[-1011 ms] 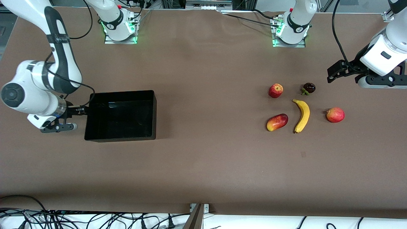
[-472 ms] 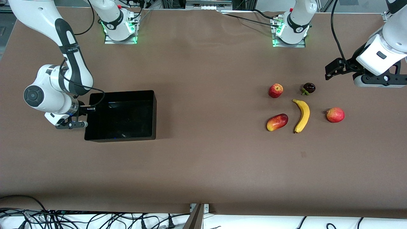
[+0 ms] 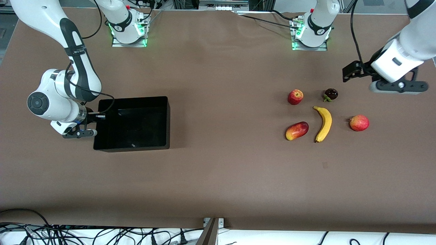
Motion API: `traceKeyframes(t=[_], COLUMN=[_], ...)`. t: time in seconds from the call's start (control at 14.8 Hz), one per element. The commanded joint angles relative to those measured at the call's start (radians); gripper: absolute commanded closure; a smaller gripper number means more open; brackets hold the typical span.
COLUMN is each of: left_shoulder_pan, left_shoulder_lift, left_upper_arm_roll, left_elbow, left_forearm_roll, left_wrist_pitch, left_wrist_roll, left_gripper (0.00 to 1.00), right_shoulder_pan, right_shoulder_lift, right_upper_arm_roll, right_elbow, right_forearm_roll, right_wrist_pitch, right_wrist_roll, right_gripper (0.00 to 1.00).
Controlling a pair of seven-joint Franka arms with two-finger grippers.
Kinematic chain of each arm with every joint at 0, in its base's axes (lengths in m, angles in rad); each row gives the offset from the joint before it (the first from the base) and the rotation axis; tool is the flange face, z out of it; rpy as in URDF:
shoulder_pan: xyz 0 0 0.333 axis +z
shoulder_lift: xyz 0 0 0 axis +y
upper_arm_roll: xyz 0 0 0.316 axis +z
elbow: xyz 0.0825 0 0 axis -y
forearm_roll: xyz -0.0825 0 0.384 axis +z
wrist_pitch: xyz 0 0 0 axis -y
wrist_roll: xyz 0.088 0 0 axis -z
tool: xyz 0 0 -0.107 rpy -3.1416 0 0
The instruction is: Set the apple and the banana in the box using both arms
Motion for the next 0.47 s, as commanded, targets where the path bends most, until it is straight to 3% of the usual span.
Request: traceKeyframes(t=[0.0,0.2,0.4], left_shoulder_pan=[-0.006,-0.003,0.0], left_shoulder_lift=[0.084,0.115,0.093], left_upper_arm_roll=[-0.025,-0.054,-0.105], left_elbow=[-0.006,-0.104,-0.305], left_forearm_roll=[0.015,0.012,0.021], left_wrist_pitch=[-0.035,0.031,0.259], left_wrist_roll=[-0.01,-0.056,-0.174], left_gripper=[0.0,0.0,0.0], right_shoulder_pan=[-0.018,-0.02,-0.009], right_shoulder_lift=[-0.032,0.007,0.086], right_upper_arm_roll=[0.068,0.209,0.358], right_elbow=[0.037,0.172,0.287], right_forearm_roll=[0.016,0.085,0.068], right_wrist_pitch=[-0.062,-0.091,-0.1], right_wrist_roll=[-0.024,0.106,0.31], right_gripper=[1.0,1.0,1.0])
